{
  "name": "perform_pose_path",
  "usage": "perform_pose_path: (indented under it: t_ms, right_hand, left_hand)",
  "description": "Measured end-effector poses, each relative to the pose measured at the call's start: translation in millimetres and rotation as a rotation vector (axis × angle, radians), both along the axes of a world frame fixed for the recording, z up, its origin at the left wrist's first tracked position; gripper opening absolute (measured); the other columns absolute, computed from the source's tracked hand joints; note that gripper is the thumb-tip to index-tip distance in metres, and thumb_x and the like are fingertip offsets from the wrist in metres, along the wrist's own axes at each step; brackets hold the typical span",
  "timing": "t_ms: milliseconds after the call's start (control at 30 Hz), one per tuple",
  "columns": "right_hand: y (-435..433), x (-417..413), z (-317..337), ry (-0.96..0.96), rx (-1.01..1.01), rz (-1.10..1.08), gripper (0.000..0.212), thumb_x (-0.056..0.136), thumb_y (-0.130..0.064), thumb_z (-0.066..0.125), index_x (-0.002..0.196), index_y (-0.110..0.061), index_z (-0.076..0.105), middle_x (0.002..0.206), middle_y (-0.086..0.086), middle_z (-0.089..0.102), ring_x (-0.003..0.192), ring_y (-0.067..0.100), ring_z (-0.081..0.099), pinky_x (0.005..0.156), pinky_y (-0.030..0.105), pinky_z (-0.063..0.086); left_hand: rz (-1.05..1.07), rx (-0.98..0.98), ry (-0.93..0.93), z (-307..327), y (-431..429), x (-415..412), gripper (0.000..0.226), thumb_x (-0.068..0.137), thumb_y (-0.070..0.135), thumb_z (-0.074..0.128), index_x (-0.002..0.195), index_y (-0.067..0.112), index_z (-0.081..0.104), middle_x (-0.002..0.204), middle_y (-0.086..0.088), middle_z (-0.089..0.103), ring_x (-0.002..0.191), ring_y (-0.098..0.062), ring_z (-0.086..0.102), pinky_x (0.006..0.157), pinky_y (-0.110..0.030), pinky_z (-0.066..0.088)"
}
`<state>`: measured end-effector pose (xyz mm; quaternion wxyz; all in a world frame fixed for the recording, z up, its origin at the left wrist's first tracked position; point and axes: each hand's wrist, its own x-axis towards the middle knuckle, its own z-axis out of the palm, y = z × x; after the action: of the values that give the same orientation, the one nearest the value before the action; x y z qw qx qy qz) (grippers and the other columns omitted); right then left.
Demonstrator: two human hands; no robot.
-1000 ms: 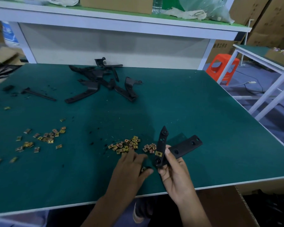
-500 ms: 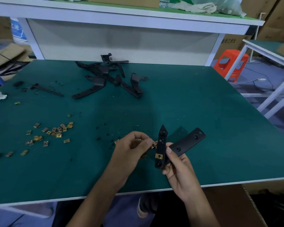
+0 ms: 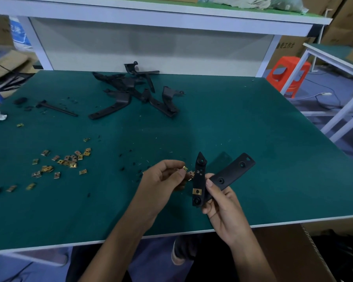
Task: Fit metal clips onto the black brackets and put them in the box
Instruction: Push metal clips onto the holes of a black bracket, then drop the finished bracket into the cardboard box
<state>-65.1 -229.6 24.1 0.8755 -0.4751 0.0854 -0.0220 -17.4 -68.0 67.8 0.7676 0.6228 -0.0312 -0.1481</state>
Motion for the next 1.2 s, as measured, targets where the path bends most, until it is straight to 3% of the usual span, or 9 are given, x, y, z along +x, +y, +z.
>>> perform_pose_path:
  t_ms: [267, 433, 600, 767, 933, 1033, 1133, 1200]
  right_hand:
    - [0.4, 0.2, -2.0, -0.004, -0.013, 0.001, 0.013, 0.086, -0.017, 0.069, 0.095, -0.016, 0.078, 0.076, 0.009, 0.071, 0.053, 0.010, 0.064, 0.040, 0.020, 0.050]
    - [0.7, 0.6, -3.3, -0.024, -0.040, 0.033, 0.022, 0.087, -0.018, 0.072, 0.106, -0.006, 0.072, 0.081, 0.013, 0.072, 0.057, 0.013, 0.066, 0.043, 0.022, 0.053]
    - [0.4, 0.7, -4.5, -0.032, -0.120, 0.086, 0.013, 0.086, -0.025, 0.076, 0.095, -0.016, 0.079, 0.079, 0.008, 0.073, 0.058, 0.011, 0.067, 0.043, 0.022, 0.053]
    - [2.2, 1.9, -5.3, -0.002, -0.184, 0.118, 0.019, 0.082, -0.028, 0.081, 0.096, -0.016, 0.078, 0.084, 0.012, 0.072, 0.064, 0.018, 0.070, 0.044, 0.024, 0.054]
    - [4.2, -0.5, 0.2, 0.025, -0.225, 0.100, 0.029, 0.085, -0.021, 0.073, 0.104, -0.001, 0.068, 0.082, 0.013, 0.071, 0.064, 0.019, 0.070, 0.045, 0.025, 0.054]
    - [5.8, -14.1, 1.8, 0.040, -0.161, 0.030, 0.028, 0.086, -0.020, 0.073, 0.106, -0.001, 0.067, 0.084, 0.015, 0.071, 0.065, 0.020, 0.070, 0.046, 0.025, 0.055]
    - [-7.9, -43.3, -3.9, 0.052, -0.024, -0.062, 0.035, 0.090, -0.021, 0.073, 0.116, 0.000, 0.065, 0.090, 0.022, 0.067, 0.068, 0.021, 0.069, 0.051, 0.026, 0.056]
    - [-25.4, -65.2, -4.5, 0.063, 0.083, -0.168, 0.034, 0.091, -0.021, 0.071, 0.119, -0.002, 0.066, 0.092, 0.020, 0.069, 0.069, 0.020, 0.069, 0.054, 0.026, 0.057]
  left_hand:
    - [-0.070, 0.015, -0.038, 4.8, 0.9, -1.1, 0.016, 0.095, 0.009, 0.066, 0.097, 0.020, 0.078, 0.098, -0.008, 0.078, 0.092, -0.020, 0.073, 0.078, -0.022, 0.056]
    - [-0.083, 0.055, -0.070, 5.4, 4.2, 1.1, 0.017, 0.092, 0.007, 0.068, 0.092, 0.021, 0.078, 0.093, -0.005, 0.078, 0.087, -0.015, 0.073, 0.075, -0.019, 0.055]
    - [-0.188, 0.148, -0.140, 9.1, 22.1, 9.7, 0.024, 0.087, 0.014, 0.075, 0.107, 0.028, 0.070, 0.083, -0.012, 0.073, 0.072, -0.012, 0.062, 0.070, -0.020, 0.051]
    - [-0.321, 0.237, -0.164, 15.0, 32.2, 18.2, 0.034, 0.085, 0.019, 0.076, 0.115, 0.033, 0.066, 0.075, -0.002, 0.069, 0.070, -0.012, 0.060, 0.070, -0.022, 0.050]
    - [-0.368, 0.312, -0.187, 17.1, 30.3, 20.2, 0.032, 0.090, 0.016, 0.075, 0.115, 0.034, 0.067, 0.082, -0.003, 0.074, 0.074, -0.014, 0.066, 0.072, -0.024, 0.052]
    - [-0.331, 0.282, -0.177, 8.6, 22.1, 14.0, 0.027, 0.085, 0.031, 0.077, 0.109, 0.041, 0.070, 0.096, -0.001, 0.078, 0.091, -0.014, 0.073, 0.081, -0.026, 0.056]
    - [-0.355, 0.293, -0.190, -9.4, 6.3, 5.2, 0.026, 0.083, 0.052, 0.074, 0.108, 0.047, 0.070, 0.099, 0.007, 0.078, 0.093, -0.008, 0.073, 0.079, -0.023, 0.054]
    - [-0.353, 0.296, -0.195, -21.9, 7.4, 4.3, 0.029, 0.081, 0.050, 0.064, 0.108, 0.045, 0.071, 0.097, 0.005, 0.078, 0.092, -0.010, 0.074, 0.077, -0.023, 0.054]
